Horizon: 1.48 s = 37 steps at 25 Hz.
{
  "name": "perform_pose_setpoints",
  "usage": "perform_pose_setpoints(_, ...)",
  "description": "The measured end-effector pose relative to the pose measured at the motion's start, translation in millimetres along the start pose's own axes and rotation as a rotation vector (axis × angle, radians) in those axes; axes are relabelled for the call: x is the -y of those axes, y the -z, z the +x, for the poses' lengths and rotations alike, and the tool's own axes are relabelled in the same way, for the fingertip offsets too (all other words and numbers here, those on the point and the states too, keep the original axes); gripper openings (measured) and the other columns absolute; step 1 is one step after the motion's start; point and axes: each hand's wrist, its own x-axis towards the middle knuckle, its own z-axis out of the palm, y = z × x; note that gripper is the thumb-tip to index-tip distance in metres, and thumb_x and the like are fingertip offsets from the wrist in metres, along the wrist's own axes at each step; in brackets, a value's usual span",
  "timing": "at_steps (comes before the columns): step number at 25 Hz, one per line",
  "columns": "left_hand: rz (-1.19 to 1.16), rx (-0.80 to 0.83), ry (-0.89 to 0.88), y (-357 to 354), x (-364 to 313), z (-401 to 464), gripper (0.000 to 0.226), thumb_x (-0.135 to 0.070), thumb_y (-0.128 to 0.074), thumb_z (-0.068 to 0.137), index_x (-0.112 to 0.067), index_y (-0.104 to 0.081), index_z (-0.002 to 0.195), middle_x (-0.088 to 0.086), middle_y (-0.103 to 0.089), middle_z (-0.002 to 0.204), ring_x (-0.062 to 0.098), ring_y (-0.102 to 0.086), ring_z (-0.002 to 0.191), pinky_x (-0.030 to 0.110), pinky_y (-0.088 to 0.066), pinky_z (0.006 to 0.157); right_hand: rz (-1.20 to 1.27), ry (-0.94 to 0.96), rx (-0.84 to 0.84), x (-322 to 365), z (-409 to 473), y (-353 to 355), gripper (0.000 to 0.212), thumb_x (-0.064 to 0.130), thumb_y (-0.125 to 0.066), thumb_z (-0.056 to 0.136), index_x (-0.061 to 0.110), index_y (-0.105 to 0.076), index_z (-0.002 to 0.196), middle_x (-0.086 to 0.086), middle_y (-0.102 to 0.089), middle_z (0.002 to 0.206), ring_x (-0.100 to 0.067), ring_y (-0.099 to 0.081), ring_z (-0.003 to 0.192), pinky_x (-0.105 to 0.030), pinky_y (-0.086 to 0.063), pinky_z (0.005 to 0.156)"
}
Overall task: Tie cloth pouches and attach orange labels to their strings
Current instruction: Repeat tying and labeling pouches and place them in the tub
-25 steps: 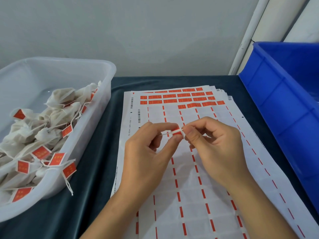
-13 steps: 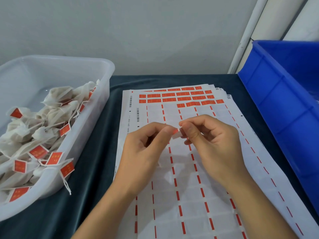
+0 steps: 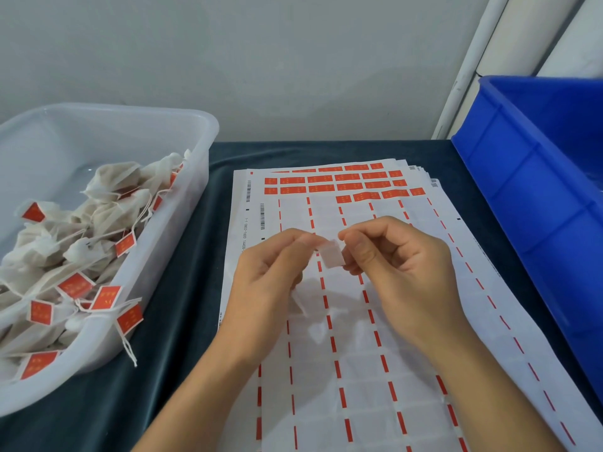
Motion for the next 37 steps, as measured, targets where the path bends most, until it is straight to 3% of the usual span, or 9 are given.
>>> perform_pose_setpoints(2,-0.005,-0.024,0.066,-0.6,-1.8,0.1,0.056,-0.050,-0.045,0.108,-0.039,-0.070,0.059,-0.013,-0.045,0.058,0.003,-0.045,0.053,0.009,-0.040,0.054,-0.017,0.002,0.007,-0.3,-0.3,-0.5,0.013,0.042,-0.062,0.091,0.035,-0.072,0.095,0.021,-0.074,0.086,-0.006,-0.072,0.086,-0.013,-0.056,0.073)
perform_pose_setpoints(4,-0.024,-0.030,0.104,-0.7,-3.2,0.4,0.056,-0.059,-0.040,0.099,-0.038,-0.070,0.057,-0.005,-0.039,0.060,0.006,-0.038,0.053,0.011,-0.038,0.052,-0.026,0.002,0.014,-0.3,-0.9,-1.3,0.014,0.044,-0.062,0.091,0.035,-0.072,0.095,0.023,-0.073,0.087,-0.004,-0.072,0.087,-0.012,-0.055,0.073)
perform_pose_setpoints(9,-0.068,0.012,0.154,1.7,-5.4,1.8,0.056,-0.049,-0.052,0.100,-0.031,-0.061,0.048,-0.003,-0.033,0.059,0.009,-0.030,0.054,0.015,-0.034,0.051,-0.016,0.009,0.013,-0.4,-1.3,-1.1,0.011,0.043,-0.063,0.091,0.037,-0.071,0.094,0.021,-0.073,0.085,-0.007,-0.072,0.085,-0.012,-0.056,0.073)
perform_pose_setpoints(11,-0.052,0.021,0.168,3.8,-3.0,2.5,0.056,-0.037,-0.053,0.104,-0.030,-0.063,0.049,-0.004,-0.037,0.057,0.009,-0.033,0.054,0.015,-0.036,0.051,-0.009,0.011,0.012,0.3,-1.4,-1.4,0.010,0.042,-0.063,0.091,0.037,-0.071,0.094,0.021,-0.073,0.084,-0.007,-0.072,0.083,-0.011,-0.055,0.071)
perform_pose_setpoints(14,-0.034,0.052,0.128,4.4,-2.4,2.4,0.038,-0.022,-0.060,0.103,-0.029,-0.079,0.071,-0.012,-0.054,0.056,0.004,-0.045,0.053,0.012,-0.040,0.050,0.007,0.017,0.016,0.8,-0.9,-1.1,0.010,0.040,-0.063,0.092,0.035,-0.072,0.094,0.018,-0.074,0.083,-0.009,-0.073,0.082,-0.014,-0.057,0.070)
perform_pose_setpoints(17,-0.016,0.069,0.109,3.4,-3.2,2.1,0.029,-0.017,-0.066,0.099,-0.026,-0.082,0.077,-0.016,-0.067,0.061,-0.003,-0.060,0.056,0.008,-0.044,0.051,0.016,0.017,0.014,1.8,0.0,-0.2,0.011,0.039,-0.063,0.093,0.033,-0.072,0.095,0.018,-0.073,0.083,-0.009,-0.073,0.081,-0.013,-0.056,0.069)
perform_pose_setpoints(37,0.021,0.045,0.155,1.8,-4.2,2.6,0.024,-0.021,-0.069,0.099,-0.024,-0.083,0.080,-0.020,-0.066,0.060,-0.006,-0.062,0.057,0.005,-0.044,0.052,0.014,-0.031,0.003,1.3,0.5,-0.2,0.013,0.043,-0.062,0.089,0.034,-0.072,0.091,0.018,-0.073,0.080,-0.008,-0.073,0.079,-0.013,-0.056,0.068)
